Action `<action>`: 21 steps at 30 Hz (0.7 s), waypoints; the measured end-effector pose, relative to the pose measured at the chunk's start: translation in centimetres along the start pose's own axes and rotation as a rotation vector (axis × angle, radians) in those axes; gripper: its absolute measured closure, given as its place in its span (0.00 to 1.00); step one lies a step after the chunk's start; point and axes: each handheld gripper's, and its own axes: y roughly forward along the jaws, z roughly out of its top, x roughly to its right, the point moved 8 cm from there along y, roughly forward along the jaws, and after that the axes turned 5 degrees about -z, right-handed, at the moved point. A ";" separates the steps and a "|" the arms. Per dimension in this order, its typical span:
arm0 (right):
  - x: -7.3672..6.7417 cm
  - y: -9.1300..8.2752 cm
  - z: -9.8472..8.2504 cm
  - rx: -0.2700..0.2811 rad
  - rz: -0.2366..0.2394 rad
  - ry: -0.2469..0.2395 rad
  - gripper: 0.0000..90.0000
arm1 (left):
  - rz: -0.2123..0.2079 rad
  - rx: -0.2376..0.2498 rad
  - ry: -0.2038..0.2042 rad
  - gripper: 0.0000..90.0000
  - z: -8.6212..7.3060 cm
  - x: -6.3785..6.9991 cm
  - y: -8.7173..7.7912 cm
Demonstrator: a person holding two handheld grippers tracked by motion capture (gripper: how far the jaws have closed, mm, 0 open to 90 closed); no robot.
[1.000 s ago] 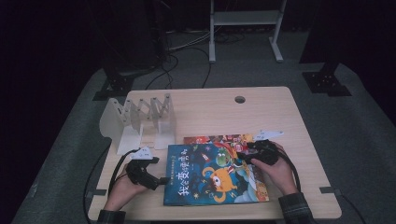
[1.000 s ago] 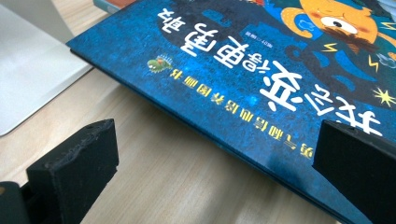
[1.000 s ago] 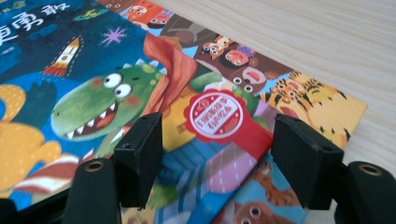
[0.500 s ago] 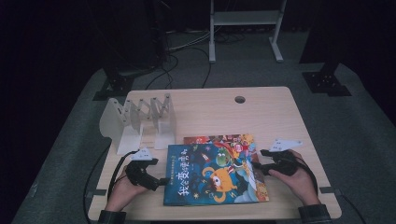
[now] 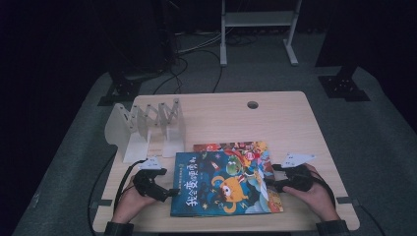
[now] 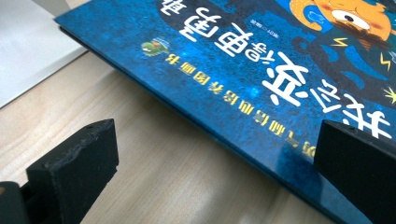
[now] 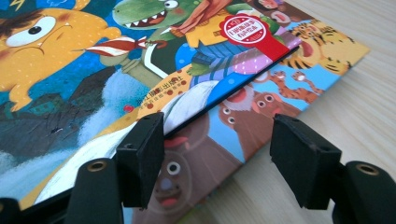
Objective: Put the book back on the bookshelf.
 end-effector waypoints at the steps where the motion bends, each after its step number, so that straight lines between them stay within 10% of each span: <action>1: -0.1 0.1 0.1 -0.003 0.002 0.000 0.38 | -0.001 0.004 -0.006 0.00 0.0 0.0 0.0; 21: -2.9 1.9 1.9 0.004 0.031 -0.042 0.37 | -0.030 0.023 -0.082 0.00 -0.8 -0.8 -0.4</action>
